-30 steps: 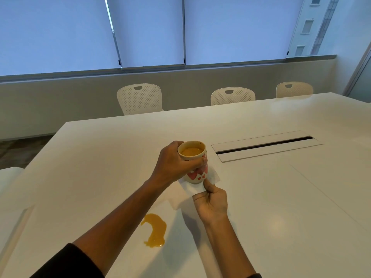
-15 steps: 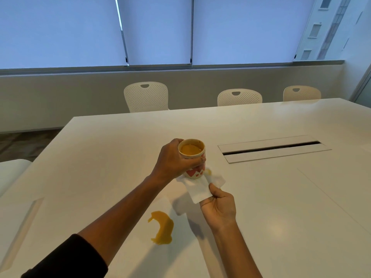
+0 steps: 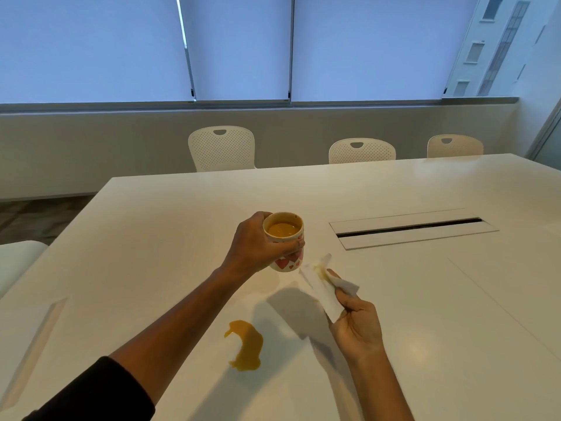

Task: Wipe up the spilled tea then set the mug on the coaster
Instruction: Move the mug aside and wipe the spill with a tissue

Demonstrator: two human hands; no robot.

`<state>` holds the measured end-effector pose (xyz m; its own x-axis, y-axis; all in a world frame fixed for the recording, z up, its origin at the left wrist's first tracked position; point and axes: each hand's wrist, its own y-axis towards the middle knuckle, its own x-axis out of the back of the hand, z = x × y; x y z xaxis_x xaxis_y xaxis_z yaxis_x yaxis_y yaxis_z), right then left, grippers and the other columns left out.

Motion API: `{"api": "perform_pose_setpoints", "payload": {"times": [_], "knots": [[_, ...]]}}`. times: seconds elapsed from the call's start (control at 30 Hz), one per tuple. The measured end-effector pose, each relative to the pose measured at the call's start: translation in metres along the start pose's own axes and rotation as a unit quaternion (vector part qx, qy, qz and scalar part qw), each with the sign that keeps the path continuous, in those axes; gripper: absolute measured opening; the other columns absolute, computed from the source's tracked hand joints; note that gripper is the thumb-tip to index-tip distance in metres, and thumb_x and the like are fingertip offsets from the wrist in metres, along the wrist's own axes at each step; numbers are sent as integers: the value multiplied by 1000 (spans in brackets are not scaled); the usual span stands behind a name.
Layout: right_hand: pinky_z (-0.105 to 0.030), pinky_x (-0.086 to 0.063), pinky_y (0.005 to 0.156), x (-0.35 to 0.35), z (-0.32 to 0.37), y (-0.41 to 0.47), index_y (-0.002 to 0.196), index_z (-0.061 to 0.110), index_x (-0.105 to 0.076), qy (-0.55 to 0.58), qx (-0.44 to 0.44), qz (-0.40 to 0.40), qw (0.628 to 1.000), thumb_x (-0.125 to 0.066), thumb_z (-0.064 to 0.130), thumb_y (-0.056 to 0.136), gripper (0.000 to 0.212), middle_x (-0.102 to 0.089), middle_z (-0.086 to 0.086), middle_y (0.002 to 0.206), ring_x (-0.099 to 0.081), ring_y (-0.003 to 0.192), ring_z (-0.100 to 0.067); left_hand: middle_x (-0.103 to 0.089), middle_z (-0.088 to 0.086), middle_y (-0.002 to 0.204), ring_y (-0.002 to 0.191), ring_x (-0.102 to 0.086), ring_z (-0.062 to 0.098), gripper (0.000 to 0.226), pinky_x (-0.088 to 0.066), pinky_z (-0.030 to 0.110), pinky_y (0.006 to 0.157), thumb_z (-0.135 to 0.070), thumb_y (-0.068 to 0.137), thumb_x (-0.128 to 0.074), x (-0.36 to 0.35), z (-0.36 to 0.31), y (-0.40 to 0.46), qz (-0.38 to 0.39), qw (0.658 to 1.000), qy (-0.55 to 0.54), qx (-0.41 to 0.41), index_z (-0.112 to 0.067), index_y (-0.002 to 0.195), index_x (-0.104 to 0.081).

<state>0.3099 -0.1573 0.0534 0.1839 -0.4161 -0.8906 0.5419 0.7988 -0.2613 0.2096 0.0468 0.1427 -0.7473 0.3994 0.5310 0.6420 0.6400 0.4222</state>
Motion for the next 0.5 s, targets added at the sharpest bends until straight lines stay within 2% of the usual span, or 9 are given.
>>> {"api": "perform_pose_setpoints", "payload": {"times": [0.1,0.17,0.27,0.33,0.4,0.43,0.5], "knots": [[-53,-56,103,9,8,1,112,-1,-81,-155,85,-44,983,-66,-2,95,23,-76,-21,126,-73,117,-43,-70,-3,122,99,-66,14,75,-48,9,69,-55,69,-87,2,3,-1,0,1000,-2,3,-19,130,-60],[-44,-62,97,14,11,1,101,2,-85,-203,136,-61,968,-62,-2,96,24,-80,-17,118,-75,113,-39,-70,-3,122,98,-67,14,75,-49,9,69,-55,70,-87,2,3,-3,3,1000,-4,5,-19,130,-60],[-36,-67,83,13,10,4,105,10,-84,-283,169,-106,938,-63,12,102,22,-84,-2,102,-74,108,-33,-70,-5,120,97,-67,15,74,-50,9,70,-56,70,-87,3,3,-4,5,1000,-4,5,-20,129,-60],[-41,-64,85,12,5,11,110,20,-80,-388,189,-184,883,-70,28,101,16,-81,2,104,-71,105,-28,-67,-11,117,94,-67,13,74,-48,5,68,-58,70,-86,3,1,-6,5,1000,-2,5,-21,129,-60],[-48,-63,93,9,-2,14,107,34,-78,-490,236,-206,814,-70,28,102,11,-77,4,114,-70,106,-24,-64,-16,113,89,-66,9,73,-46,2,62,-60,70,-85,2,-2,-7,6,1000,1,4,-23,128,-60],[-49,-62,98,7,-7,15,110,37,-77,-507,257,-192,800,-68,24,104,17,-76,6,119,-70,111,-23,-63,-18,112,88,-66,8,73,-46,1,60,-60,69,-85,2,-3,-8,6,1000,3,3,-24,128,-60],[-50,-59,104,0,-16,17,130,33,-72,-508,288,-164,795,-65,17,105,31,-73,6,132,-68,121,-22,-63,-18,111,87,-65,8,73,-46,2,58,-61,69,-85,1,-6,-9,7,1000,5,1,-24,127,-60]]}}
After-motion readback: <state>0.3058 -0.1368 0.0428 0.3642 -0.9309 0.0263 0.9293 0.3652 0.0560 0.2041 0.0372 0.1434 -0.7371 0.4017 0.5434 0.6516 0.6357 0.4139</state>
